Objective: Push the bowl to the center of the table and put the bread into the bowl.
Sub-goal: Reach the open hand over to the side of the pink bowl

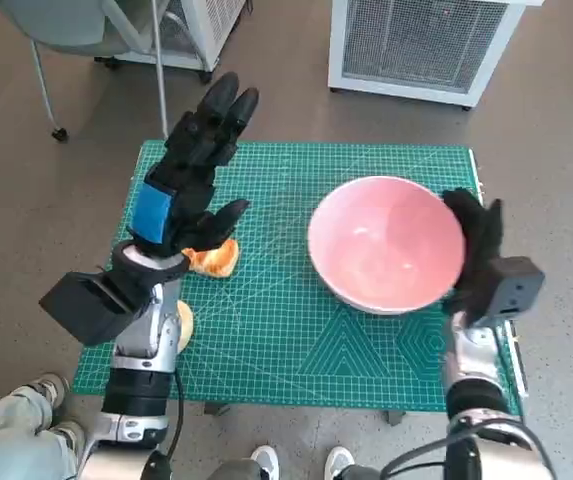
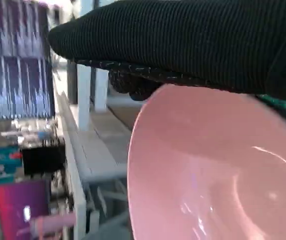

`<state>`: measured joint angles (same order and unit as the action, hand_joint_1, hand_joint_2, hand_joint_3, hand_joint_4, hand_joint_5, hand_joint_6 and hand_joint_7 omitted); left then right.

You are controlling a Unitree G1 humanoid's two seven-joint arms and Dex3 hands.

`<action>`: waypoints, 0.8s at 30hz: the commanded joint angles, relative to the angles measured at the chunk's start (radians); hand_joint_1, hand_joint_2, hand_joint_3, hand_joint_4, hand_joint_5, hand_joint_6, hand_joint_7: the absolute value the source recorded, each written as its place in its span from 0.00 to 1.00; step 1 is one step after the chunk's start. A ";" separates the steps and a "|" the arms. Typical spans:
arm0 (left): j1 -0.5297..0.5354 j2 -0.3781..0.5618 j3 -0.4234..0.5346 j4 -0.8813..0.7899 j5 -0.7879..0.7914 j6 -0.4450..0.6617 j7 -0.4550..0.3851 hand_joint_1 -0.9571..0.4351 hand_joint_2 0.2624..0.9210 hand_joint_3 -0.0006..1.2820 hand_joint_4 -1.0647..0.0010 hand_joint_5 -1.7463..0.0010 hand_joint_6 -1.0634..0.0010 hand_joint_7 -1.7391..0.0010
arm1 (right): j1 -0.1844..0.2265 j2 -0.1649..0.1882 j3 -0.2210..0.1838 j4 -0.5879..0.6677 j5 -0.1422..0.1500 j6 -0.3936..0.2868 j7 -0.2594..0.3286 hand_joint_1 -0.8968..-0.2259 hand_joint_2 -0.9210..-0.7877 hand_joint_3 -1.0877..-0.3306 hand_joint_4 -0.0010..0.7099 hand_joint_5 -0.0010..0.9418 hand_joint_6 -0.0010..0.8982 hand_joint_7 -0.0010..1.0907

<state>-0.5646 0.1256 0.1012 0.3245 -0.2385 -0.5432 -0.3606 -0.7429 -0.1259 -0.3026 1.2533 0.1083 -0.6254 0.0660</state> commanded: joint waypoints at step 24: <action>0.012 0.011 0.010 -0.033 -0.009 0.012 0.006 0.22 1.00 0.25 0.74 1.00 0.72 0.97 | -0.102 0.086 0.024 0.036 -0.002 0.070 0.075 0.41 0.00 0.28 0.37 0.01 0.13 0.37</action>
<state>-0.5635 0.1441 0.1090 0.3029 -0.2411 -0.5370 -0.3591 -0.8405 -0.0463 -0.2835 1.2695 0.1135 -0.5814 0.1364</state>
